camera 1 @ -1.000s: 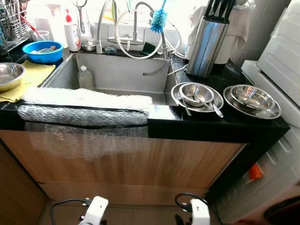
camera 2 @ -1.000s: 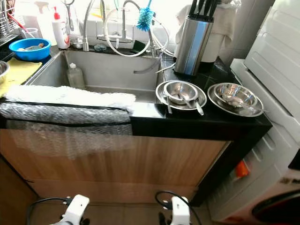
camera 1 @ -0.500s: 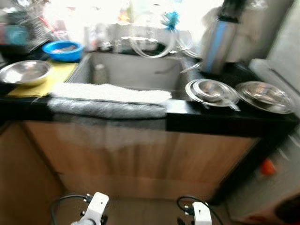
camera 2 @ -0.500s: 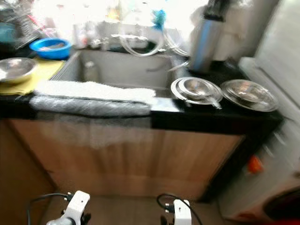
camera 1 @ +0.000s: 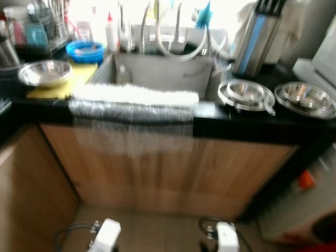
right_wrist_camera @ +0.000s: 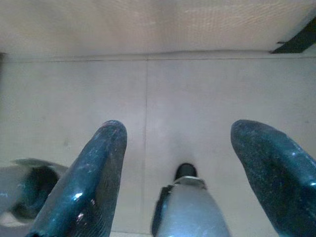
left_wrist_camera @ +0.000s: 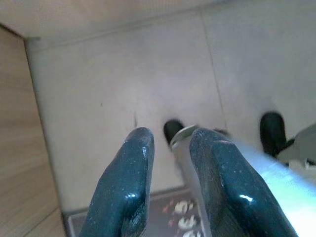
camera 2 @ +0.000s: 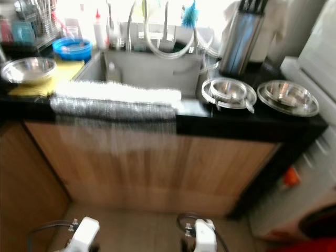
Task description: Kitchen organization
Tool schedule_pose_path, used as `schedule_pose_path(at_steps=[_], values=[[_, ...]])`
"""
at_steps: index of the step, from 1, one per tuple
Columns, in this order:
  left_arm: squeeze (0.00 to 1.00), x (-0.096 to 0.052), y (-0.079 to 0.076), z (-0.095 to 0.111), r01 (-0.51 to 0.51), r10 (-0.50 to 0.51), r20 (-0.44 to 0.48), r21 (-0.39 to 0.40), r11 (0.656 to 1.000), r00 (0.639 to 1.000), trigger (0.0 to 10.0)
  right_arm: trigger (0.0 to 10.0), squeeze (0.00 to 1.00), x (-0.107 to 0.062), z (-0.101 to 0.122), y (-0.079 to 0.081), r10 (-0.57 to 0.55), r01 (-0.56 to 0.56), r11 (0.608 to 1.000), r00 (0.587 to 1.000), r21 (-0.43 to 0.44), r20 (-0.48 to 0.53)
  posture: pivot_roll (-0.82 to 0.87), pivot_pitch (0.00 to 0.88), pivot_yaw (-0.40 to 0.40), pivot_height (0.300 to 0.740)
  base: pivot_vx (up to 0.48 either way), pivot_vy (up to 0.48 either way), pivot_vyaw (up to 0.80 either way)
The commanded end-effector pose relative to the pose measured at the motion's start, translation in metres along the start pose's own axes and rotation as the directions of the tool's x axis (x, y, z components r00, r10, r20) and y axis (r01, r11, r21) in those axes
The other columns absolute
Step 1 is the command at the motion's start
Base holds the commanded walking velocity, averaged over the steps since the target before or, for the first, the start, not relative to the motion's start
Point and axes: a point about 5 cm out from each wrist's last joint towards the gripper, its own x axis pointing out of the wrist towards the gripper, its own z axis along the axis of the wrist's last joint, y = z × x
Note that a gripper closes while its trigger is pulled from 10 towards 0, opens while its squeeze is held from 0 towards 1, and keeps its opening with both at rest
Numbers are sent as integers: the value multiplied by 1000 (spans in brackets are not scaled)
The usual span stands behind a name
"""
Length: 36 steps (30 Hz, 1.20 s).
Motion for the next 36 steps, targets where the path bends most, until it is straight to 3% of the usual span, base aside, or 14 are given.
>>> schedule_pose_path(at_steps=[1, 20, 27, 30, 32, 36], values=[[0, 3, -7, 14, 17, -17, 40, 3, 1000, 999, 10000, 10000, 0, -1, 2, -11, -32, 32, 999, 999, 2, 6, -32, 18, -56, 740, 270, 0, 0], [0, 3, -8, 14, 22, -22, 37, 7, 1000, 999, 10000, 10000, 0, -1, 2, -12, -27, 27, 1000, 1000, -6, 5, -36, 17, -59, 740, 279, 0, 0], [0, 3, -8, 15, 26, -27, 45, 23, 999, 999, 10000, 10000, 0, -1, 4, -12, -16, 17, 997, 1000, -81, 9, -49, 15, -63, 740, 79, 0, 0], [0, 3, -9, 16, 37, -37, 64, -11, 999, 997, 10000, 10000, 0, -1, 6, -11, -5, 8, 996, 1000, -93, 27, -55, 15, -62, 740, 0, 0, 0], [0, 3, -8, 14, 5, 4, 83, -100, 995, 997, 10000, 10000, 0, -1, 8, -11, -5, 10, 995, 998, -97, 55, -67, 14, -63, 740, 0, 0, 0], [0, 2, -7, 15, -17, 32, 110, -131, 991, 993, 10000, 10000, 0, -2, 10, -12, -21, 31, 993, 996, -117, 81, -68, 10, -68, 740, 0, 0, 0]])
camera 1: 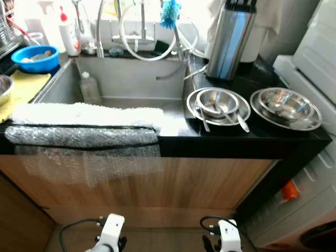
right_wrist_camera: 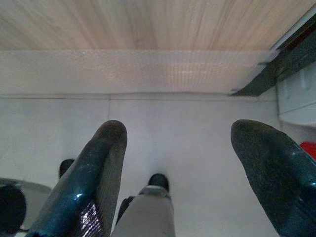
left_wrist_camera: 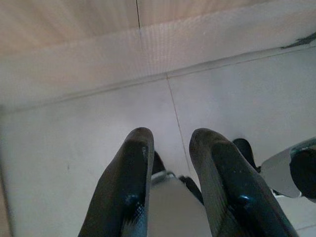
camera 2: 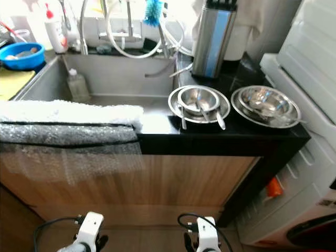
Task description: Kitchen organization
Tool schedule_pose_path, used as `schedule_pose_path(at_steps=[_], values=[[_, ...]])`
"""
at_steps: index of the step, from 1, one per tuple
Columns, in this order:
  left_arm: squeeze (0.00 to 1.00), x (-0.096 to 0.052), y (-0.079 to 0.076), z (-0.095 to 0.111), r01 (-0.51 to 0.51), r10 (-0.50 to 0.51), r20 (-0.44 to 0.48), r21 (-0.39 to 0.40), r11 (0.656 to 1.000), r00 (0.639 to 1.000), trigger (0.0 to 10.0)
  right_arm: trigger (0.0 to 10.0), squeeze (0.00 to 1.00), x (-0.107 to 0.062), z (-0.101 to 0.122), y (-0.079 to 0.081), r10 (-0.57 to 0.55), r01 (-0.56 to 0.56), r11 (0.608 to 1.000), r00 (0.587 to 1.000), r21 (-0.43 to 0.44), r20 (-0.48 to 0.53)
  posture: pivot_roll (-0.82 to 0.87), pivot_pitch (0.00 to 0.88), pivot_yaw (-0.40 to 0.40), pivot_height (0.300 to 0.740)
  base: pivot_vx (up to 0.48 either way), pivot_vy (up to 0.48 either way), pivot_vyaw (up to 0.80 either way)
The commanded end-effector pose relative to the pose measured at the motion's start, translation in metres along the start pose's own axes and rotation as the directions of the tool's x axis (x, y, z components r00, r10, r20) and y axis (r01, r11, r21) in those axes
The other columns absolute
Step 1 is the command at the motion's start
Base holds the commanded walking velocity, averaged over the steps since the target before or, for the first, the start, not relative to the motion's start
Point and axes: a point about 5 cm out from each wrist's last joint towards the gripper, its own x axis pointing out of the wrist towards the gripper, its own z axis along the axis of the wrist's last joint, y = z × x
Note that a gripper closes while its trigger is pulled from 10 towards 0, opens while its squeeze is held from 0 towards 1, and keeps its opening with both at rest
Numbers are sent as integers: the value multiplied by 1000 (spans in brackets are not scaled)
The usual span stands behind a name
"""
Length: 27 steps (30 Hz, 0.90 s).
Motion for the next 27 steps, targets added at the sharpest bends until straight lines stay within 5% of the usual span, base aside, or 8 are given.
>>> schedule_pose_path(at_steps=[1, 9, 11, 12, 16, 24, 25, 27], values=[[0, -2, 6, -4, -44, 44, 14, -36, 998, 999, 10000, 10000, 0, 0, 0, 2, -11, 11, 1000, 1000, 19, 27, -70, 7, -69, 740, 0, 0, 0], [0, -5, 8, -4, -97, 105, 71, -102, 990, 992, 10000, 10000, 0, -2, 2, 1, -30, 33, 999, 997, -38, 77, -89, 0, -73, 740, 0, 0, 0], [0, -11, 38, 16, -120, 133, 199, -75, 990, 971, 10000, 10000, 0, -2, 2, 0, -41, 43, 999, 995, -20, 87, -90, 0, -72, 740, 0, 0, 0], [0, -11, 38, 16, -120, 133, 199, -75, 990, 971, 10000, 10000, 0, -2, 2, 0, -41, 43, 999, 995, -20, 87, -90, 0, -72, 740, 0, 0, 0], [0, -36, 74, 50, -159, 170, 438, -61, 985, 883, 10000, 10000, 0, -4, 1, -1, -76, 76, 997, 991, 4, 113, -101, 0, -71, 740, 0, 0, 0], [0, -38, 75, 52, -161, 172, 451, -62, 985, 876, 10000, 10000, 0, -4, 1, -1, -82, 82, 997, 990, 6, 116, -101, 0, -71, 740, 0, 0, 0], [0, -40, 76, 57, -160, 173, 474, -68, 985, 863, 10000, 10000, 0, -5, 1, -2, -89, 88, 996, 988, 11, 123, -101, 0, -70, 740, 0, 0, 0], [0, -55, 80, 82, -159, 180, 581, -88, 983, 794, 10000, 10000, 0, -10, 22, -21, -148, 151, 988, 942, 13, 302, -105, 0, -66, 740, 0, 0, 0]])
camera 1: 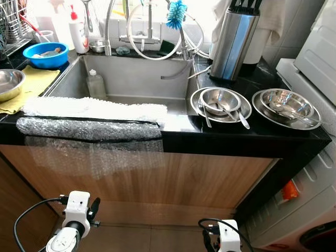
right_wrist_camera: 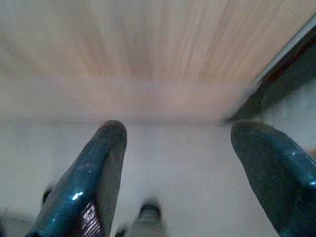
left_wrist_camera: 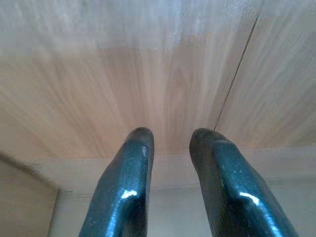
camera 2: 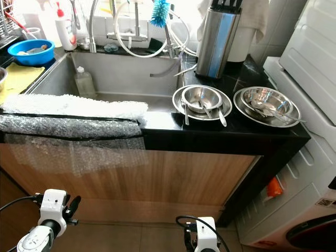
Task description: Kitchen organization
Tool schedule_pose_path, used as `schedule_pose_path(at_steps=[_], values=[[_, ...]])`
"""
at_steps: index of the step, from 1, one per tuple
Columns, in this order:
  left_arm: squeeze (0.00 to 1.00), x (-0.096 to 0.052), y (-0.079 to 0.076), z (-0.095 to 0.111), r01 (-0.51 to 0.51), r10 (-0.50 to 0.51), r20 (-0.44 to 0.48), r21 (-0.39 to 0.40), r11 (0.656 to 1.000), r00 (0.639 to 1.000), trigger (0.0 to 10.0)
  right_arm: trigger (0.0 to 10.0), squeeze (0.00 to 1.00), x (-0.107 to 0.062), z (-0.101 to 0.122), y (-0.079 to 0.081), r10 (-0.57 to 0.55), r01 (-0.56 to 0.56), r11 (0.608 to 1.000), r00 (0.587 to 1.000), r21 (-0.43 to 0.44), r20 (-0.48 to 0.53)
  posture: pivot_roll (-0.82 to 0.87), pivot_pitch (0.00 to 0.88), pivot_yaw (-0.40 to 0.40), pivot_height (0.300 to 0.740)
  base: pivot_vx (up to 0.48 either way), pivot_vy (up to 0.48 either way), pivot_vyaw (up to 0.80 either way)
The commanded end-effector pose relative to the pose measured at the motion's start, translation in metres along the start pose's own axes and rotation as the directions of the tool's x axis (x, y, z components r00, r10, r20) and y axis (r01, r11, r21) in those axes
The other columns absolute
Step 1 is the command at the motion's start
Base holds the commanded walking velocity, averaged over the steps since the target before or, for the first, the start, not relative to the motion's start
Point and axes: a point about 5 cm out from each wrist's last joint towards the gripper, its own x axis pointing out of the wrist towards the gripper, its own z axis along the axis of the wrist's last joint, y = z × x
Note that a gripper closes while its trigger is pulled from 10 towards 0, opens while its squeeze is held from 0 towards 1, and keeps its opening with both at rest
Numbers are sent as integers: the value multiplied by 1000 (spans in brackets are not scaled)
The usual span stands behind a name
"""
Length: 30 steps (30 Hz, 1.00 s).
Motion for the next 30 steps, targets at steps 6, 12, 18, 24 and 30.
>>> schedule_pose_path(at_steps=[6, 12, 18, 24, 30], values=[[0, -9, 6, 39, -9, 10, 149, -11, 1000, 989, 10000, 10000, 0, -37, 96, -65, -130, 155, 988, 856, -9, 501, -93, 0, -70, 740, 0, 0, 0], [0, -15, 7, 44, -2, 5, 151, -17, 1000, 988, 10000, 10000, 0, -40, 98, -68, -150, 169, 986, 844, 11, 514, -93, 0, -70, 740, 0, 0, 0], [0, -22, 5, 51, 0, 4, 123, -31, 1000, 992, 10000, 10000, 0, -55, 103, -66, -147, 159, 987, 864, 16, 481, -93, 0, -70, 740, 0, 0, 0], [0, -26, 7, 57, -11, 16, 145, -34, 999, 989, 10000, 10000, 0, -62, 110, -69, -157, 173, 985, 846, 15, 510, -101, 0, -70, 740, 0, 0, 0], [0, 14, -30, 170, 52, 9, 496, -110, 993, 868, 10000, 10000, 0, -72, 213, -50, -90, 152, 988, 636, -10, 767, -121, 0, -77, 740, 0, 0, 0]])
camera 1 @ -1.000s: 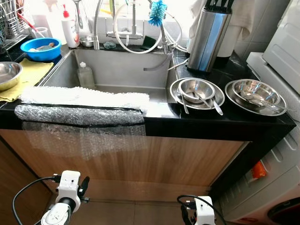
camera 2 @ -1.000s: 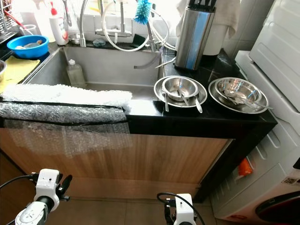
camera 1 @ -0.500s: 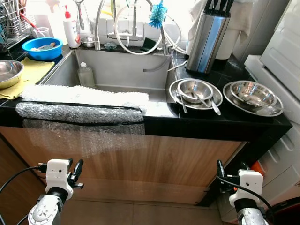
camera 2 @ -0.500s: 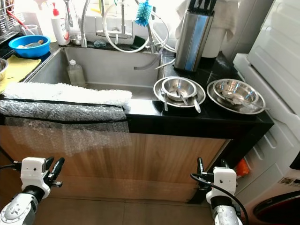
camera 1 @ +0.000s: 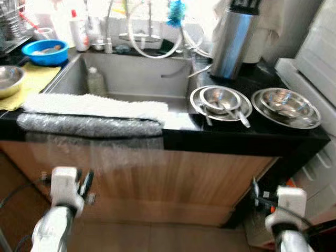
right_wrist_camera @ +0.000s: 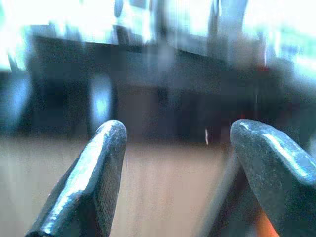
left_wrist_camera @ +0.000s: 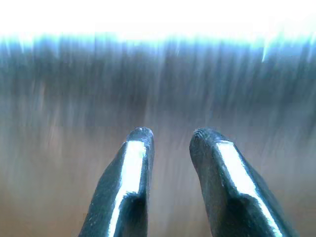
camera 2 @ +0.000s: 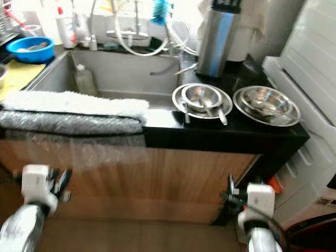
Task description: Kitchen organization
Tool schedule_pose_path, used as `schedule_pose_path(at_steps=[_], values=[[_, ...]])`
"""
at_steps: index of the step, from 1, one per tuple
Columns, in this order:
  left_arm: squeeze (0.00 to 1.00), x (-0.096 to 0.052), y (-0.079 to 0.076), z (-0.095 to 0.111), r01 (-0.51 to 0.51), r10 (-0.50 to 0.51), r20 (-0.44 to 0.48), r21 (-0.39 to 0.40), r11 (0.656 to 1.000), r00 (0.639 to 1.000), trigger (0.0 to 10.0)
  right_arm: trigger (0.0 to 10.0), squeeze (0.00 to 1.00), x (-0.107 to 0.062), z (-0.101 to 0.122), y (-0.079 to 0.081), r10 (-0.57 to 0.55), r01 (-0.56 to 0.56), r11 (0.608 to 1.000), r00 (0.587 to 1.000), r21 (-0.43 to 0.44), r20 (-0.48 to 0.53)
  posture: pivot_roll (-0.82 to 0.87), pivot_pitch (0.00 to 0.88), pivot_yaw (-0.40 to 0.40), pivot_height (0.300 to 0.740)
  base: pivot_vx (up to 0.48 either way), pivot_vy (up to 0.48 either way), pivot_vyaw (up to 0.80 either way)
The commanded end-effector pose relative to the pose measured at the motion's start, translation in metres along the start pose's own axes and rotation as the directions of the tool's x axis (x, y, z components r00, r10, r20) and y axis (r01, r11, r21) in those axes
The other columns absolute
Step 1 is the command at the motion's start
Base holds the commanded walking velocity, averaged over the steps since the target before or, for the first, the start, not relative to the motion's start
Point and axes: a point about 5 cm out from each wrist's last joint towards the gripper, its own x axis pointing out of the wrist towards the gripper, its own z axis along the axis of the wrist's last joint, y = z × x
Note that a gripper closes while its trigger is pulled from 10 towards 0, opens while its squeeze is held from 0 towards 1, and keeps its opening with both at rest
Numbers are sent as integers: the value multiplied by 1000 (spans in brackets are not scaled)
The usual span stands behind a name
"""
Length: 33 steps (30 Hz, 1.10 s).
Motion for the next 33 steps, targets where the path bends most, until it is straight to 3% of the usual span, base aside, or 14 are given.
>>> schedule_pose_path(at_steps=[1, 7, 13, 21, 33], values=[[0, 24, -29, 40, 55, -47, 151, -51, 997, 987, 10000, 10000, 0, 25, 49, 16, 30, -32, 999, 983, 11, 181, -116, 0, -79, 740, 0, 0, 0], [0, 27, -32, 53, 60, -48, 175, -62, 996, 983, 10000, 10000, 0, 28, 57, 22, 40, -44, 999, 983, 23, 179, -108, 0, -82, 740, 0, 0, 0], [0, 39, -37, 64, 77, -62, 202, -67, 995, 977, 10000, 10000, 0, 36, 67, 26, 46, -53, 998, 980, 35, 195, -104, 0, -78, 740, 0, 0, 0], [0, 53, -44, 52, 67, -52, 160, -90, 994, 986, 10000, 10000, 0, 47, 78, 35, 47, -61, 996, 977, 60, 210, -113, 15, -78, 740, 0, 0, 0], [0, 67, -55, 64, 92, -68, 195, -113, 989, 978, 10000, 10000, 0, 46, 80, 37, 14, -29, 997, 980, 73, 198, -113, 43, -69, 740, 0, 0, 0]])
